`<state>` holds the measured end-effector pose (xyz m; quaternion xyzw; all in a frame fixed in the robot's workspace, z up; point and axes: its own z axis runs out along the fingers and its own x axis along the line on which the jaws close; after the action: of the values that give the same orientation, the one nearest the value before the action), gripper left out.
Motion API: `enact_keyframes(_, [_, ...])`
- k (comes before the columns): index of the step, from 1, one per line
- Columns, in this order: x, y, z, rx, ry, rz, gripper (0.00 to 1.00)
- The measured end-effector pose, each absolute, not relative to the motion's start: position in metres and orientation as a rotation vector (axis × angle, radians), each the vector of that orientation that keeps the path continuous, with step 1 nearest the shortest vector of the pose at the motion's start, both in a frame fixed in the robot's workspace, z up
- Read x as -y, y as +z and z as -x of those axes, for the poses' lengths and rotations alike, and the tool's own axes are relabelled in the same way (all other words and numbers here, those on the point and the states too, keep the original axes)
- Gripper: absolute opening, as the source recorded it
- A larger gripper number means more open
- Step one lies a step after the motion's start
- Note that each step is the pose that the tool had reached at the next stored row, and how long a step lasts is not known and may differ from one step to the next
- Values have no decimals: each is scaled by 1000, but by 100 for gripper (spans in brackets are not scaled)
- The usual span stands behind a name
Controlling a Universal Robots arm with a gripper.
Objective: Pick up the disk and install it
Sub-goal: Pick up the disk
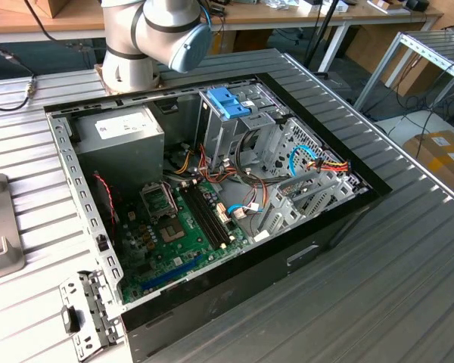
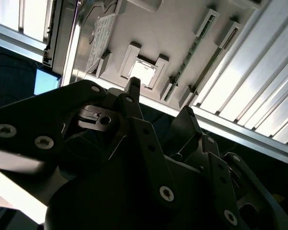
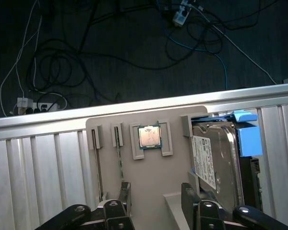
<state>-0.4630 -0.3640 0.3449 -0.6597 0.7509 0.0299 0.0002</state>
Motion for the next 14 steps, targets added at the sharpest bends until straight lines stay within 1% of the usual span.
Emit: enact_keyframes(14, [360,343,464,-2358,96,2071,54])
